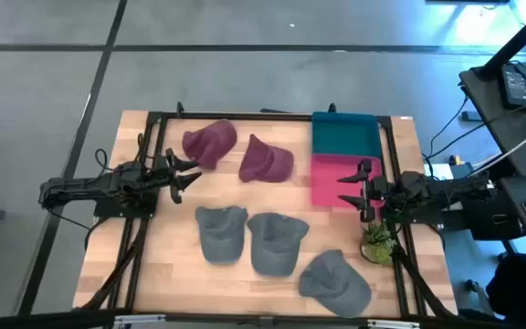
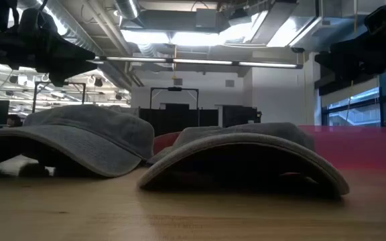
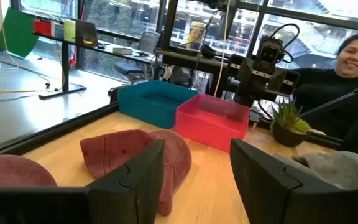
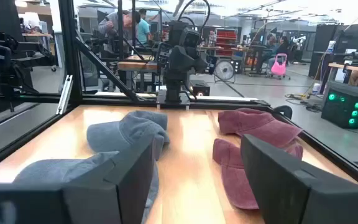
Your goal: Pick & Place hat
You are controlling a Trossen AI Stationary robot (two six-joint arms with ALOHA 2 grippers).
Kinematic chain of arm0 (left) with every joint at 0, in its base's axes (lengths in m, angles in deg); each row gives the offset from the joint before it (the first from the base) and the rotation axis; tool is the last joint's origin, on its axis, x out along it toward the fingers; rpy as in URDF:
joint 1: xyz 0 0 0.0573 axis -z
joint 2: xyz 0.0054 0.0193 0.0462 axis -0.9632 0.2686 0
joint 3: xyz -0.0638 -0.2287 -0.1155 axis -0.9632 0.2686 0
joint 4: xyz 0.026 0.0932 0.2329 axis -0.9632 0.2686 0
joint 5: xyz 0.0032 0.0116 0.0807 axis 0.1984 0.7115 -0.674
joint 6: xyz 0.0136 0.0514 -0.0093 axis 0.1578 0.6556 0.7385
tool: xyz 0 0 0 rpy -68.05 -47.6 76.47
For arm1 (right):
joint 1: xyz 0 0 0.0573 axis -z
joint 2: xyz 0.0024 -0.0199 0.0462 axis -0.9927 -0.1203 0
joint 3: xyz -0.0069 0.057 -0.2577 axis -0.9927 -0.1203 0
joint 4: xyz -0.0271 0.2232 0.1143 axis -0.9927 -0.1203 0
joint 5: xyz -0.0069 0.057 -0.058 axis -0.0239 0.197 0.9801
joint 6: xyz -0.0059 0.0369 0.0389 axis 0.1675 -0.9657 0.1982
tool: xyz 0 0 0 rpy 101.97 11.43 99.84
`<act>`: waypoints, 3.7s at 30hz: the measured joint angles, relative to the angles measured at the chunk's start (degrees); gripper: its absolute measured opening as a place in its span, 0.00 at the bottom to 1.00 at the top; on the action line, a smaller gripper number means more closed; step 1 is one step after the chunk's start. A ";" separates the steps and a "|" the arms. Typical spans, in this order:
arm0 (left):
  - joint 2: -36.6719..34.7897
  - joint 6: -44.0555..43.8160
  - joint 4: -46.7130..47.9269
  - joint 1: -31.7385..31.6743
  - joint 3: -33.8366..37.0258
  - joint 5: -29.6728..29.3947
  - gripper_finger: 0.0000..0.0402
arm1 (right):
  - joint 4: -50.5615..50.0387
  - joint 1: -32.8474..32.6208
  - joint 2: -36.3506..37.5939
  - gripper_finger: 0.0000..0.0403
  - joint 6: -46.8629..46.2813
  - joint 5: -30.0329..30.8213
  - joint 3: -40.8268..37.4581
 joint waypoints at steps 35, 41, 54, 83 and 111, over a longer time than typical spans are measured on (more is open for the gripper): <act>0.01 2.90 0.00 0.02 0.00 0.10 0.44 | -2.68 -0.09 -25.49 0.59 1.02 -4.17 19.74; 0.02 3.53 0.02 0.01 0.00 0.09 0.44 | -14.39 -3.49 -42.67 0.59 -2.20 -9.18 33.95; 0.01 3.51 0.02 0.01 0.00 0.09 0.44 | -35.89 -16.21 -77.64 0.59 -19.34 -12.10 54.32; 0.01 4.88 0.05 0.02 0.01 0.05 0.44 | -37.91 -18.63 -99.46 0.20 -24.85 -23.29 55.49; 0.01 5.54 0.07 0.02 0.00 -2.03 0.44 | -39.50 -16.28 -62.33 0.00 -31.29 -3.88 55.34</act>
